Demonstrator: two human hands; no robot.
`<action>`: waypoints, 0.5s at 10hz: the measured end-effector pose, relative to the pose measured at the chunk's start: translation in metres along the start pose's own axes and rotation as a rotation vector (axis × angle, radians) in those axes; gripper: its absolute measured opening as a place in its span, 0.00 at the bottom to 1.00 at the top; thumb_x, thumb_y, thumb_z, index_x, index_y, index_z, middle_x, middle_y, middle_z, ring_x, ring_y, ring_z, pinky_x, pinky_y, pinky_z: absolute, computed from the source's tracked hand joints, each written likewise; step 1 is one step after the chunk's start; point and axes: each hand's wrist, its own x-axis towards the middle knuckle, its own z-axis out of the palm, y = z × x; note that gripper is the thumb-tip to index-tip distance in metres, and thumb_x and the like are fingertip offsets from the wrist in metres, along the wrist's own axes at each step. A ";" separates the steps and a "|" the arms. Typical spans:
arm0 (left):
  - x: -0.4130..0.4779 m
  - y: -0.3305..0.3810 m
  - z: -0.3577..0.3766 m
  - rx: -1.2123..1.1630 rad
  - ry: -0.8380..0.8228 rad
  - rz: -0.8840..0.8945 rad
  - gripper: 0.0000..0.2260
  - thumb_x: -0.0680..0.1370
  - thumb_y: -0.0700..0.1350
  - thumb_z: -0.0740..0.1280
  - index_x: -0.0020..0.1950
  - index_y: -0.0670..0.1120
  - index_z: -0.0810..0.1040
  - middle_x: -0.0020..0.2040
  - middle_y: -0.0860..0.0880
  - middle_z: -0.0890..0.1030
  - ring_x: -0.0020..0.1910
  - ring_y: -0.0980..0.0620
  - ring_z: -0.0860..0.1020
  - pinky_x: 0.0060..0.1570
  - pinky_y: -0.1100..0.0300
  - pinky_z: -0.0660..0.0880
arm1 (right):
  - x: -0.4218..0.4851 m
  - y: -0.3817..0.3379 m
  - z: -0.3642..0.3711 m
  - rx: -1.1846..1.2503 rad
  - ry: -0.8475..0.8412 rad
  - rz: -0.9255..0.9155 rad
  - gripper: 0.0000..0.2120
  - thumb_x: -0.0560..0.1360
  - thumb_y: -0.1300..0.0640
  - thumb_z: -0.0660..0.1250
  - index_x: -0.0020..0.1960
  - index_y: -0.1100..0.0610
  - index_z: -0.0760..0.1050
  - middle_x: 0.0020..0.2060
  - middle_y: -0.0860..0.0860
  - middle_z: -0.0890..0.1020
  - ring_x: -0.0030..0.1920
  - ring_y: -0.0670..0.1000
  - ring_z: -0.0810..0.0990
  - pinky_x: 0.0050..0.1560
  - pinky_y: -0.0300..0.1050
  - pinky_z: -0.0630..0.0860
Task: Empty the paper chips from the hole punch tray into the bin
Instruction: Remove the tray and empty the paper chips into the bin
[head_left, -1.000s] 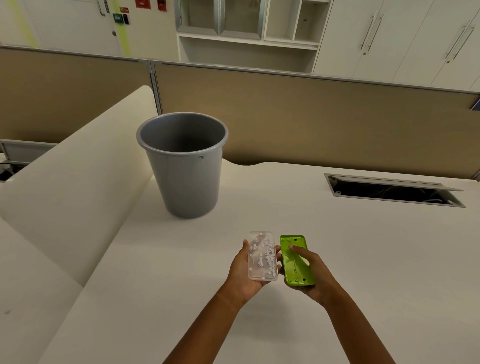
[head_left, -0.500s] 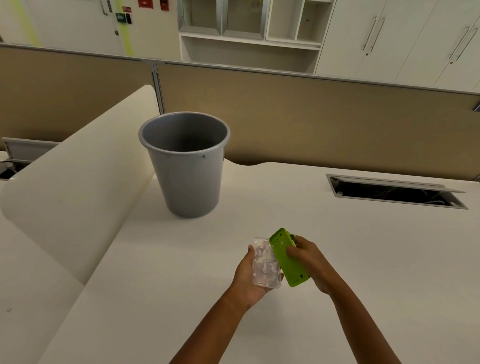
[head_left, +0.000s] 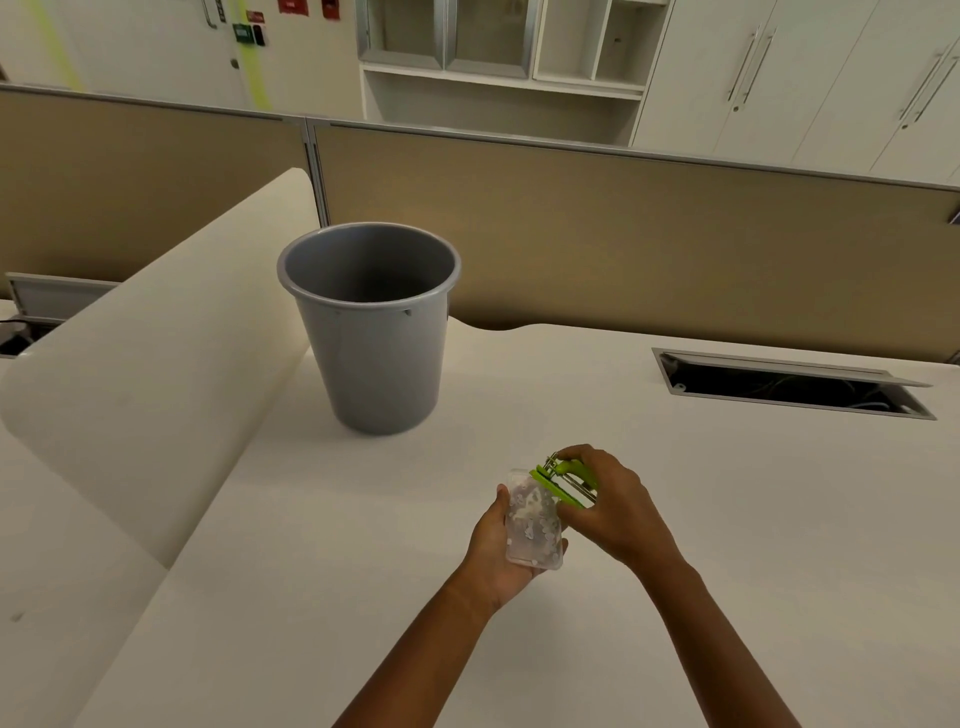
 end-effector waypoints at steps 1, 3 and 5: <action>0.000 0.002 0.003 0.002 0.003 0.006 0.19 0.81 0.54 0.51 0.49 0.43 0.76 0.48 0.41 0.78 0.46 0.44 0.75 0.48 0.51 0.71 | -0.001 0.003 0.001 -0.004 0.031 -0.027 0.21 0.66 0.61 0.71 0.58 0.55 0.74 0.54 0.50 0.80 0.53 0.50 0.78 0.51 0.41 0.74; -0.003 0.003 0.002 0.008 0.019 0.009 0.21 0.81 0.55 0.51 0.48 0.41 0.76 0.44 0.41 0.81 0.45 0.44 0.75 0.47 0.52 0.71 | 0.000 0.007 0.004 0.211 0.067 0.109 0.20 0.63 0.60 0.72 0.54 0.51 0.75 0.48 0.45 0.80 0.45 0.44 0.78 0.43 0.29 0.73; -0.005 0.009 0.002 -0.051 0.003 0.007 0.24 0.80 0.56 0.50 0.46 0.39 0.77 0.38 0.40 0.82 0.42 0.45 0.74 0.44 0.53 0.70 | 0.001 0.019 -0.006 1.114 -0.134 0.615 0.12 0.71 0.61 0.60 0.53 0.59 0.75 0.41 0.56 0.80 0.39 0.53 0.78 0.34 0.43 0.74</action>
